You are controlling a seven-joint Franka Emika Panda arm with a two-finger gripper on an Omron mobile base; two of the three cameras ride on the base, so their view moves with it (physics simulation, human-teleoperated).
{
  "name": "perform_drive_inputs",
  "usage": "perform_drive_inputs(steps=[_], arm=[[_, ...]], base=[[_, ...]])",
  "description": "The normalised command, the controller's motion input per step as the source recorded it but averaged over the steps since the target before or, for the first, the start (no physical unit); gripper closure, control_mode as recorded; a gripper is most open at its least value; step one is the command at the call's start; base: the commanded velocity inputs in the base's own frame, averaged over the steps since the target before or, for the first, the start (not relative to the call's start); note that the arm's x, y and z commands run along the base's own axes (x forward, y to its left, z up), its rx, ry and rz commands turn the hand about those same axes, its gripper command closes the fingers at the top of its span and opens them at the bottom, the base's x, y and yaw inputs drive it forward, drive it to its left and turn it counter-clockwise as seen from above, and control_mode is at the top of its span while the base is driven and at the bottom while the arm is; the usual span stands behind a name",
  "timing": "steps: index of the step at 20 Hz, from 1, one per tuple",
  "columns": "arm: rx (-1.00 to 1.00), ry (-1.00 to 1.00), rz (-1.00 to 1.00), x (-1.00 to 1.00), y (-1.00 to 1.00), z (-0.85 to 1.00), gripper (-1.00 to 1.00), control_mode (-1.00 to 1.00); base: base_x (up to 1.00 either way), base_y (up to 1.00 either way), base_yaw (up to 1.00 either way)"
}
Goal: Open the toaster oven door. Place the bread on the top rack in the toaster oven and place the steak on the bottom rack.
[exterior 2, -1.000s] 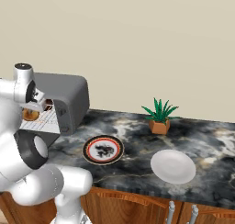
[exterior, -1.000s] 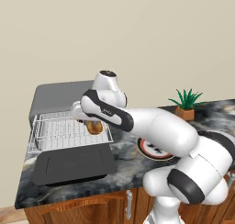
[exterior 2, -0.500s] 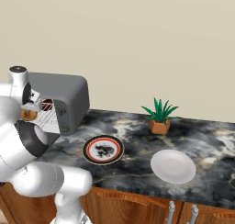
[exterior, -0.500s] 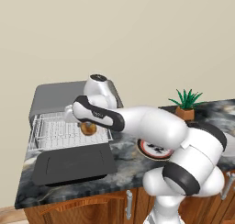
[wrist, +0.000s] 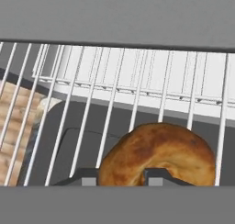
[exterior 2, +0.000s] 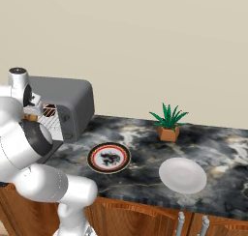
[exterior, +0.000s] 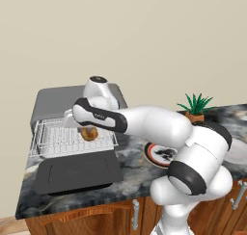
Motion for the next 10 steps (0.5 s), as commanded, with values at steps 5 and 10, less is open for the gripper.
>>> perform_drive_inputs(steps=[5, 10], arm=[[-0.02, 0.00, 0.03, -0.23, 0.19, -0.31, -1.00, -1.00], [-0.02, 0.00, 0.01, -0.12, 0.12, -0.33, -1.00, -1.00]], base=[[0.00, 0.00, 0.00], [0.00, 0.00, 0.00]])
